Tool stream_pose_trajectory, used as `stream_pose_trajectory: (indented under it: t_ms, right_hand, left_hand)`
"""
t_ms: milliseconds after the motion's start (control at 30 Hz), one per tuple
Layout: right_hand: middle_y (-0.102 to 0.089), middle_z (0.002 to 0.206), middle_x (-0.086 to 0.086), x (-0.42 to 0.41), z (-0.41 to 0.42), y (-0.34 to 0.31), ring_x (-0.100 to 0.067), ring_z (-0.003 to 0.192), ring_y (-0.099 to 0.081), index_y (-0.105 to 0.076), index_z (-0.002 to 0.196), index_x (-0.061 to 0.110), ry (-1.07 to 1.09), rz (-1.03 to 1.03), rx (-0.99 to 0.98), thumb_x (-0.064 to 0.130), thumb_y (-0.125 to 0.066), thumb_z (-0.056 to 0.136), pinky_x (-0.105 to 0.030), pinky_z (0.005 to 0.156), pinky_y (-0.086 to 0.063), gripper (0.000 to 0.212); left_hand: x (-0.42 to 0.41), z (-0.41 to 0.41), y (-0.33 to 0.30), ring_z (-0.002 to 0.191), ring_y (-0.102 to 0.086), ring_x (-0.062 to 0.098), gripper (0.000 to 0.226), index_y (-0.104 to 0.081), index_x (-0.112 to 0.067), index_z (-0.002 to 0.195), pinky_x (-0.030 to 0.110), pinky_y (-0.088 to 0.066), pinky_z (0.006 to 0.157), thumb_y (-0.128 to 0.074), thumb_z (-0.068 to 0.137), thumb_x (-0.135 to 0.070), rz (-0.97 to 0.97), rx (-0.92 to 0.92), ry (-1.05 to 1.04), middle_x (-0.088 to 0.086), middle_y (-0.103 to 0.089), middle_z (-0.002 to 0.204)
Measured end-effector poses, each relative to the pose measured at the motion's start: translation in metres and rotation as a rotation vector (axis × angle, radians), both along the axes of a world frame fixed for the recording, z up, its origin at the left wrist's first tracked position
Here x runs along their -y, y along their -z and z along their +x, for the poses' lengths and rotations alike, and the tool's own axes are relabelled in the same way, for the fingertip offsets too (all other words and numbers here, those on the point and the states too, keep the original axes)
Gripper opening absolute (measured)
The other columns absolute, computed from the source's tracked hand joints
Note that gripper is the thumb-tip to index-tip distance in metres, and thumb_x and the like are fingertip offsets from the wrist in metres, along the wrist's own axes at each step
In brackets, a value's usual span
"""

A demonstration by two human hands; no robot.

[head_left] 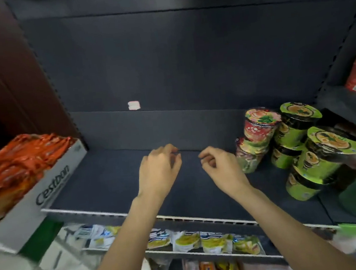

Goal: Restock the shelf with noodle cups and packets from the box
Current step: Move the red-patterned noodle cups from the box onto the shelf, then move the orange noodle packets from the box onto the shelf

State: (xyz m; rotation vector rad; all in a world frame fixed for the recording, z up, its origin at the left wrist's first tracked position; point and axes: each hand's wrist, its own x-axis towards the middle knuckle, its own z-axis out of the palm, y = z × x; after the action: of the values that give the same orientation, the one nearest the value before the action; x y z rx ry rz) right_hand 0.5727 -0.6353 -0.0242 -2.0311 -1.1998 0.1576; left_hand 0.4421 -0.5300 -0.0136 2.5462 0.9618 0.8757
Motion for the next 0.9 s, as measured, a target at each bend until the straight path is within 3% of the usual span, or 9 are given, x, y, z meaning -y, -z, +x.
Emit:
stream_pose_trajectory:
  t_ms: [100, 367, 633, 733, 900]
  right_hand:
    - [-0.063, 0.092, 0.006, -0.031, -0.049, -0.005, -0.007, 0.078, -0.058, -0.063, 0.1, 0.019, -0.112, -0.024, 0.046, 0.014, -0.055, 0.089, -0.03, 0.074, -0.05, 0.014]
    - [-0.062, 0.093, 0.007, -0.142, -0.205, 0.005, -0.007, 0.08, -0.056, -0.062, 0.099, 0.021, -0.333, -0.046, 0.02, 0.017, -0.054, 0.09, -0.031, 0.072, -0.051, 0.013]
    - [-0.059, 0.101, 0.004, -0.263, -0.35, 0.017, -0.008, 0.085, -0.057, -0.061, 0.11, 0.018, -0.435, -0.091, -0.051, 0.016, -0.051, 0.092, -0.031, 0.077, -0.051, 0.02]
    - [-0.055, 0.117, 0.0, -0.304, -0.386, 0.024, -0.014, 0.097, -0.057, -0.057, 0.118, 0.019, -0.468, -0.118, -0.046, 0.02, -0.052, 0.092, -0.037, 0.086, -0.049, 0.026]
    - [-0.047, 0.131, -0.002, -0.369, -0.421, 0.037, -0.017, 0.126, -0.039, -0.047, 0.132, 0.018, -0.497, -0.15, 0.012, 0.02, -0.056, 0.091, -0.03, 0.102, -0.033, 0.042]
  left_hand:
    - [-0.019, -0.058, 0.004, 0.093, -0.061, 0.024, 0.022, -0.062, -0.016, 0.108, 0.036, -0.042, 0.079, -0.051, 0.093, -0.028, 0.025, -0.017, -0.107, 0.003, -0.068, 0.097]
    - [-0.106, -0.242, 0.027, 0.092, -0.061, 0.026, 0.023, -0.064, -0.015, 0.108, 0.039, -0.05, 0.075, -0.052, 0.091, -0.026, -0.08, -0.005, -0.33, 0.005, -0.067, 0.1]
    - [-0.225, -0.406, 0.038, 0.092, -0.059, 0.025, 0.018, -0.066, -0.016, 0.101, 0.037, -0.049, 0.076, -0.055, 0.087, -0.022, -0.171, -0.057, -0.409, 0.004, -0.066, 0.098]
    - [-0.262, -0.445, 0.045, 0.097, -0.058, 0.027, 0.022, -0.064, -0.014, 0.107, 0.04, -0.049, 0.08, -0.056, 0.088, -0.022, -0.235, -0.062, -0.443, 0.007, -0.063, 0.104]
    - [-0.324, -0.481, 0.06, 0.118, -0.045, 0.029, 0.049, -0.051, -0.011, 0.127, 0.039, -0.04, 0.094, -0.063, 0.084, -0.031, -0.292, -0.141, -0.547, 0.011, -0.051, 0.125]
